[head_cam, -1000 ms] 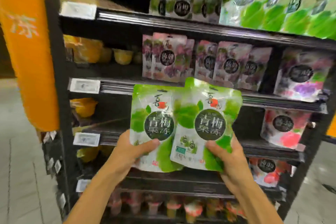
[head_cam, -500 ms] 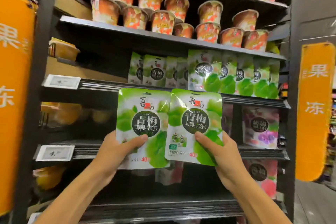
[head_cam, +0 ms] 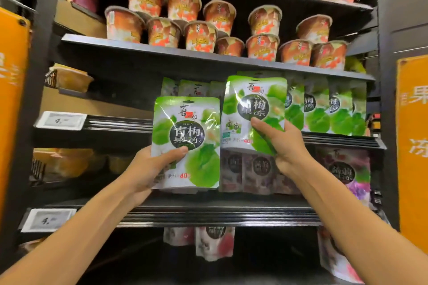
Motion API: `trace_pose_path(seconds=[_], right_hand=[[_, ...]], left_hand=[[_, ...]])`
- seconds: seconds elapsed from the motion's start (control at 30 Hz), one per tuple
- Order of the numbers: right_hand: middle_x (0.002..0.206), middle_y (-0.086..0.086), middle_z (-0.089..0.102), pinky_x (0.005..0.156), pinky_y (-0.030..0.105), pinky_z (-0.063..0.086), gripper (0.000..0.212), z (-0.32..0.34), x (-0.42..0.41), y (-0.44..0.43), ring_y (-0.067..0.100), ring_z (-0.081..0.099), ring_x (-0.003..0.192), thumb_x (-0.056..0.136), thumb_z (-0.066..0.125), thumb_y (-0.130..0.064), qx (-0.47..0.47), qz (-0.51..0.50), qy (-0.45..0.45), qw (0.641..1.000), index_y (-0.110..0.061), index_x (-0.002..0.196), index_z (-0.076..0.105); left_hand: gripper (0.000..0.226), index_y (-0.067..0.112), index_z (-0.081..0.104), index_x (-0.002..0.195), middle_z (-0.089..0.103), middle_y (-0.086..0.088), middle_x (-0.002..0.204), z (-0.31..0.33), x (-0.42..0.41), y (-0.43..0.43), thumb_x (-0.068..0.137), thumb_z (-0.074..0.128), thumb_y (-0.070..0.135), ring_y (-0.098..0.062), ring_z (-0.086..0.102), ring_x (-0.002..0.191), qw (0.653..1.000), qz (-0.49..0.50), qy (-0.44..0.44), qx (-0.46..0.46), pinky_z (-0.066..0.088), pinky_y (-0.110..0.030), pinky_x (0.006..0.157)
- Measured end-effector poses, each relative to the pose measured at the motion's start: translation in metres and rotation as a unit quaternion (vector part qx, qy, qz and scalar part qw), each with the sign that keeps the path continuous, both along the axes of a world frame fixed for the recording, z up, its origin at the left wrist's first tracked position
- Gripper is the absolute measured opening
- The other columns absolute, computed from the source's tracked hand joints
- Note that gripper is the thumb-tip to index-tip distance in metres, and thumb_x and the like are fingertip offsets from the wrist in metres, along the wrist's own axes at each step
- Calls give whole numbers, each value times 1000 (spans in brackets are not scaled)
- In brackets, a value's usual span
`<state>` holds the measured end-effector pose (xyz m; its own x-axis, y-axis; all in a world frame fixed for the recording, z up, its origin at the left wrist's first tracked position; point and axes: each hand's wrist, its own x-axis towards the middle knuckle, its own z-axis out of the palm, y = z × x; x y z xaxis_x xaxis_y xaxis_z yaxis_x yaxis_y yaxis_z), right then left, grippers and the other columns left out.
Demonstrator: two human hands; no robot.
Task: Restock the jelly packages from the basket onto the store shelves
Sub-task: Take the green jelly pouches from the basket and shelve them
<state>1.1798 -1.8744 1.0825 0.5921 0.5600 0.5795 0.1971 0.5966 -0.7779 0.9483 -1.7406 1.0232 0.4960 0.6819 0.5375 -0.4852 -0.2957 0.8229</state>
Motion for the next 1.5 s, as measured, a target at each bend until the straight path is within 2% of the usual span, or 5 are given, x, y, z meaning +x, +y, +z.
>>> trace_pose_path(seconds=[0.13,0.6,1.0,1.13,1.5], right_hand=[[121,14,68,91,47,56,90,32,7,24,28,70,99,67,90,-24,-23,-2,-1,1000,-6,142,43],[142,10,52,107,48,45,98,77,17,74,31,54,126,68,90,-32,-34,-82,-47,995,-8,148,36],[90,7,64,70,34,48,58,72,27,51,22,62,81,73,83,-42,-180,-266,-313,894,-3,106,57],[123,18,66,93,46,51,69,70,31,41,33,64,110,76,81,-43,-223,-332,-361,842,3,124,59],[127,4,65,79,32,39,71,61,26,54,26,61,114,75,80,-48,-237,-350,-333,843,-21,135,55]], left_hand=[[40,8,73,104,76,-14,100,8,8,0,67,80,21,-26,75,88,1000,6,4,11,60,-30,61],[57,11,72,105,76,-12,100,17,7,5,54,82,36,-27,74,90,999,46,25,7,60,-39,78],[55,12,71,107,76,-12,102,10,6,6,58,82,34,-27,75,90,998,47,30,-1,62,-37,69],[51,13,72,106,76,-11,102,12,10,4,60,82,33,-26,74,91,998,47,29,3,62,-37,71],[43,13,72,104,77,-9,99,21,24,-3,64,78,29,-23,75,88,997,66,26,-4,60,-36,78]])
